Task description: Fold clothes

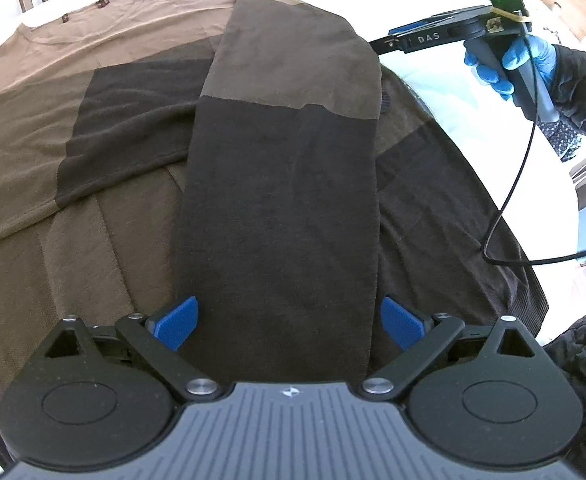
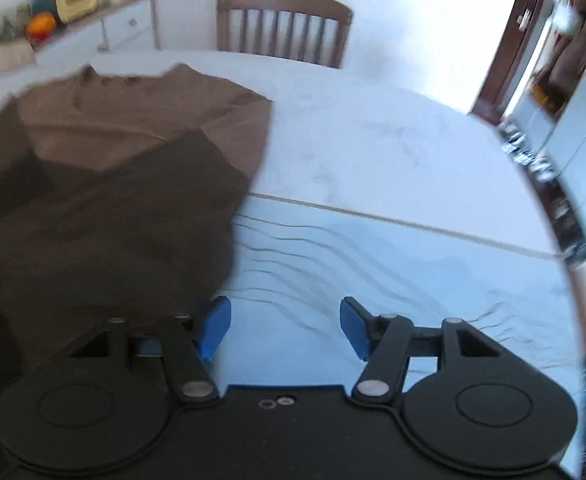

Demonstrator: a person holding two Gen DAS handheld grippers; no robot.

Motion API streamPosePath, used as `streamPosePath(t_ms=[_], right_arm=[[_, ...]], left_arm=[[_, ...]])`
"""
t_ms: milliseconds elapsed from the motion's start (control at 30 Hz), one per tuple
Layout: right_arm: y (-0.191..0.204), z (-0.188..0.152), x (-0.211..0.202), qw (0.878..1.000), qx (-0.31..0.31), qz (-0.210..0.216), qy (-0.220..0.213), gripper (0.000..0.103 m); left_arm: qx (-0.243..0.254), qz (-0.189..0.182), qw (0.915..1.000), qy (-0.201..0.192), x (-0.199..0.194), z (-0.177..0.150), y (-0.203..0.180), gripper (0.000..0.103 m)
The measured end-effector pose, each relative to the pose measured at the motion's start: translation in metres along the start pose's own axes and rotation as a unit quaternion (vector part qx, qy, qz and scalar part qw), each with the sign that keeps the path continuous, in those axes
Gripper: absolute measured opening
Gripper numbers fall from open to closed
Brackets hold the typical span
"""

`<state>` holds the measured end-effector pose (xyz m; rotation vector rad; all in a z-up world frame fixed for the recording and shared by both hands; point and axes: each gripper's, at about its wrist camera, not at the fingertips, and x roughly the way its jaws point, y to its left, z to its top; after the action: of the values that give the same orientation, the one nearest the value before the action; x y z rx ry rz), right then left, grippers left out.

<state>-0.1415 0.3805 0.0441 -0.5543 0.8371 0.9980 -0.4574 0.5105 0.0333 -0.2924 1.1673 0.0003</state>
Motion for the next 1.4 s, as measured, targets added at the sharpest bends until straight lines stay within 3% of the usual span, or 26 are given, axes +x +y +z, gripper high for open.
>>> streamPosePath(t_ms=[167,367,500,633,733,867,1100,1400], right_arm=[[0.013,0.006,0.0,1.0,-0.023,0.006,0.001,0.103],[-0.009,0.039,0.0,0.999,0.002,0.032,0.005,0.103],[-0.012,0.076,0.009,0.999,-0.006,0.039,0.0,0.103],[-0.003,0.112,0.032,0.999,-0.016,0.051,0.011,0.103],[0.005,0.132,0.053,0.998,-0.009,0.053,0.025,0.103],[0.013,0.153,0.083,0.998,0.008,0.051,0.044,0.103],[0.023,0.172,0.114,0.997,0.026,0.047,0.055,0.103],[0.035,0.189,0.143,0.996,0.024,0.052,0.063,0.103]], left_arm=[[-0.013,0.01,0.9998,0.004,-0.006,0.002,0.004,0.099],[-0.061,0.062,0.9951,-0.048,-0.043,0.019,0.055,0.099],[-0.087,0.123,0.9855,-0.08,-0.068,0.045,0.11,0.099],[-0.139,0.164,0.9705,-0.109,-0.086,0.071,0.18,0.099],[-0.173,0.173,0.9618,-0.123,-0.086,0.084,0.228,0.099],[-0.188,0.168,0.9584,-0.133,-0.073,0.096,0.27,0.099],[-0.168,0.184,0.9604,-0.125,-0.04,0.118,0.305,0.099],[-0.184,0.171,0.9585,-0.135,-0.024,0.132,0.332,0.098]])
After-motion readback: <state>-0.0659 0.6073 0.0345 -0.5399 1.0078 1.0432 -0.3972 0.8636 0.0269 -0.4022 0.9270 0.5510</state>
